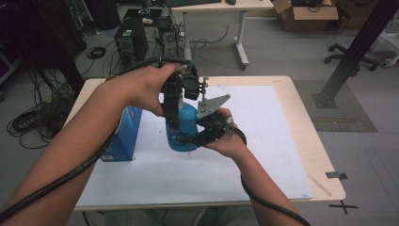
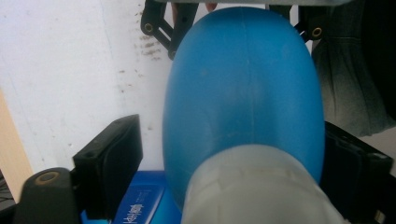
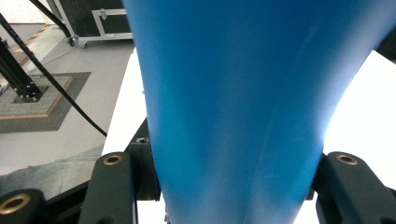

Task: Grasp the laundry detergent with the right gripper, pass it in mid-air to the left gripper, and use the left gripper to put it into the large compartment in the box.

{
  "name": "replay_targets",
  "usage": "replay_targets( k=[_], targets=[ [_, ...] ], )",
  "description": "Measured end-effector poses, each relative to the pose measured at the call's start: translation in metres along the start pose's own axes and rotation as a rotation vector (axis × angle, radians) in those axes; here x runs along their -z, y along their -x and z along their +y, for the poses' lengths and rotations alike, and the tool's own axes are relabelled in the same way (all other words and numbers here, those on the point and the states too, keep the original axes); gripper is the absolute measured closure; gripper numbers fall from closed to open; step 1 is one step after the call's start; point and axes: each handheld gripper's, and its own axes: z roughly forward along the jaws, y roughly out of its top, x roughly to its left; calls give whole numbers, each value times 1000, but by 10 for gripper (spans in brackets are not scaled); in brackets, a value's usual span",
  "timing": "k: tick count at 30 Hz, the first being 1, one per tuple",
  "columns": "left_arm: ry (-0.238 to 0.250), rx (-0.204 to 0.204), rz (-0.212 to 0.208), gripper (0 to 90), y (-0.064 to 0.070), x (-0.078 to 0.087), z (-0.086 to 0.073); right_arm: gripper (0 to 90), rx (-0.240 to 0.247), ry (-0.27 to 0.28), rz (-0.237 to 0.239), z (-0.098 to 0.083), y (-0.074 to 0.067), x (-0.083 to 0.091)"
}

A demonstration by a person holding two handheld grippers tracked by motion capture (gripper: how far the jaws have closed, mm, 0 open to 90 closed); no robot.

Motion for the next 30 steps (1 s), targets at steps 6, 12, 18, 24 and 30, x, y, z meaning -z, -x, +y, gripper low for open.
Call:
replay_targets(
  k=[6,12,18,24,30],
  targets=[
    [-10,10,-8,216,0,1,3,442,-12,3,2,0,-1,1],
    [-21,8,-25,265,2,-2,7,442,-11,12,2,1,-1,3],
    [-34,23,-33,364,3,-1,8,442,-10,17,1,2,-2,4],
    [-33,31,-25,379,3,-1,7,443,-8,16,4,3,-2,3],
    [-34,28,-18,384,5,1,6,442,-4,21,5,4,-2,2]
  ],
)
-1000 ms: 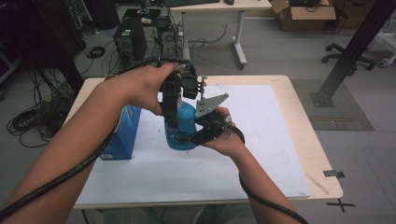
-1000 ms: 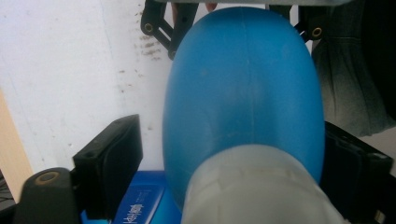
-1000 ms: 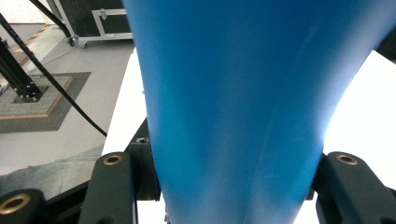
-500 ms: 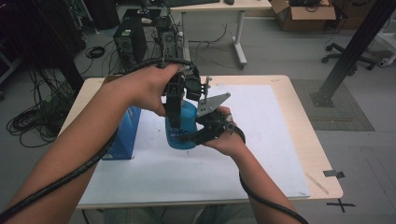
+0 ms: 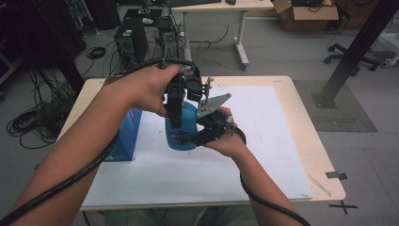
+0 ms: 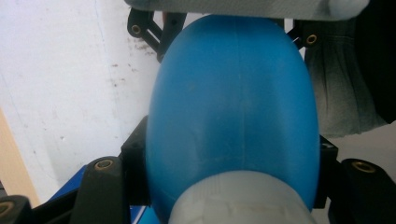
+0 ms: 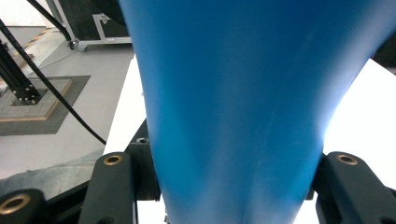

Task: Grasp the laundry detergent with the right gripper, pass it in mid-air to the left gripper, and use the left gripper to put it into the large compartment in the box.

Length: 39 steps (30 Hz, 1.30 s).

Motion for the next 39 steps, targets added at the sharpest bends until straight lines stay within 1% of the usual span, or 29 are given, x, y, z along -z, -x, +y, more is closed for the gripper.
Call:
replay_targets(
  k=[8,12,16,19,22,23,24,25,27,28,29,30,31,35,39],
  targets=[
    [7,9,-5,386,0,1,-1,435,9,3,9,0,1,0],
    [16,19,-7,386,0,4,-1,429,4,21,24,0,1,1],
    [9,24,-8,387,1,5,0,424,9,33,30,0,2,2],
    [2,20,-6,387,1,5,1,413,3,41,36,-1,2,2],
    [3,25,3,387,1,5,1,367,-7,55,46,-3,3,3],
    [0,23,5,386,1,5,1,332,-9,63,42,-4,3,3],
    [4,33,4,386,1,5,1,327,-7,65,41,-4,3,3],
    [4,37,6,387,0,5,0,321,-8,66,42,-4,3,4],
    [5,45,4,386,0,5,-1,275,-17,64,34,-4,3,3],
    [6,46,6,386,-1,4,-1,271,-23,62,31,-5,3,4],
    [5,39,6,386,-1,5,-1,259,-23,62,31,-5,3,4],
    [-1,40,6,386,-2,5,-1,241,-19,61,28,-5,3,5],
    [0,41,7,386,-2,5,-2,228,-24,59,23,-6,3,5],
    [-6,39,10,386,-3,5,-2,198,-24,45,9,-6,5,8],
    [-4,40,7,386,-4,5,-2,188,-17,45,-3,-6,5,13]
  ],
)
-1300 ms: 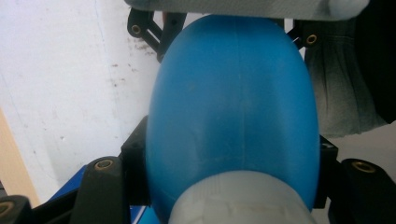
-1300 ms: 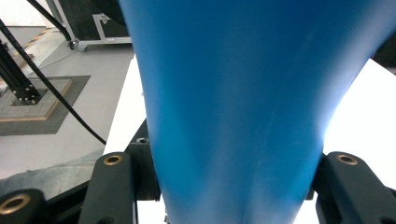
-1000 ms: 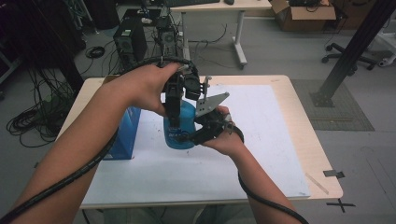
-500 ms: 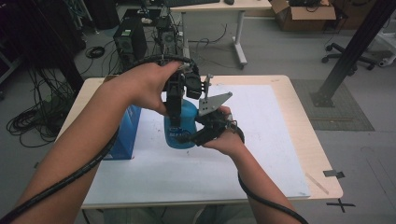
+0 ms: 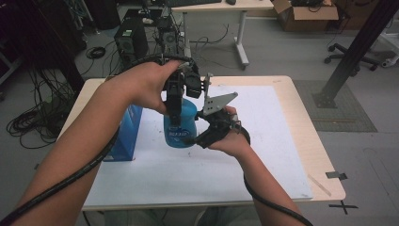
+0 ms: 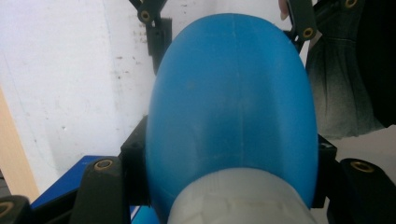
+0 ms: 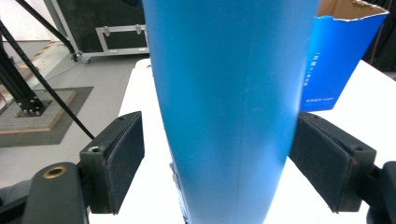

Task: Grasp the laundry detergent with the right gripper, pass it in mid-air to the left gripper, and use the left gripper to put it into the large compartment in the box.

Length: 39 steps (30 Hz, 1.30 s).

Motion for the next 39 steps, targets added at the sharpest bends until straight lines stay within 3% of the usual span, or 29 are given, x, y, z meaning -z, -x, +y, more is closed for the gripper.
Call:
replay_targets(
  k=[13,20,31,34,39],
  targets=[
    [-21,-7,7,385,-2,4,-1,140,-16,-15,-40,0,2,15],
    [-9,12,2,385,-4,7,-7,89,-1,-72,-62,1,4,21],
    [-4,89,-16,384,-9,19,-17,67,35,-190,-93,3,2,38],
    [-2,112,-20,384,-11,22,-20,41,60,-225,-127,3,2,43],
    [6,140,-23,384,-12,28,-24,39,60,-260,-144,4,2,54]
  ],
)
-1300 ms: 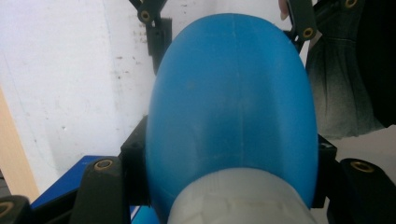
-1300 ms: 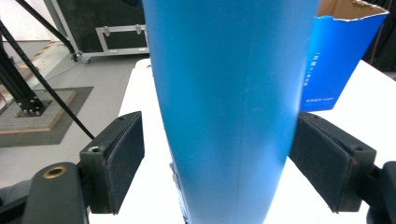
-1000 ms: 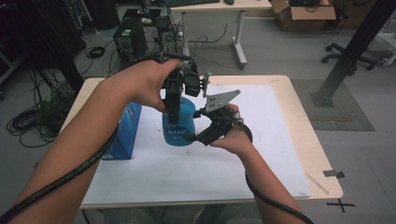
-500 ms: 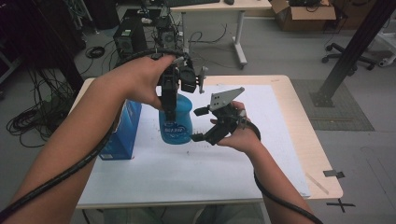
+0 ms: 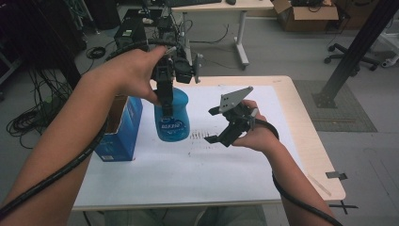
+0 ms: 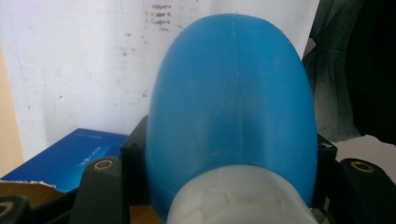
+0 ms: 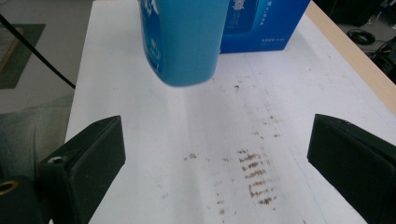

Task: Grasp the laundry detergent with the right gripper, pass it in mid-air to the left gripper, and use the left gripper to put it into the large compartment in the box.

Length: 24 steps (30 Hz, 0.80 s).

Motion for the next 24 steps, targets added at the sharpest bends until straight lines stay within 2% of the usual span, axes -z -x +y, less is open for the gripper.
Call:
replay_targets(
  k=[5,10,16,24],
  targets=[
    [4,20,-1,383,-1,5,-5,38,18,-48,-15,-1,1,8],
    [9,47,2,383,-3,11,-12,36,31,-137,-33,-1,3,18],
    [23,116,-11,383,-7,18,-26,36,47,-241,-67,1,6,33],
    [32,205,-11,383,-15,28,-41,37,37,-290,-77,-5,9,45]
  ],
)
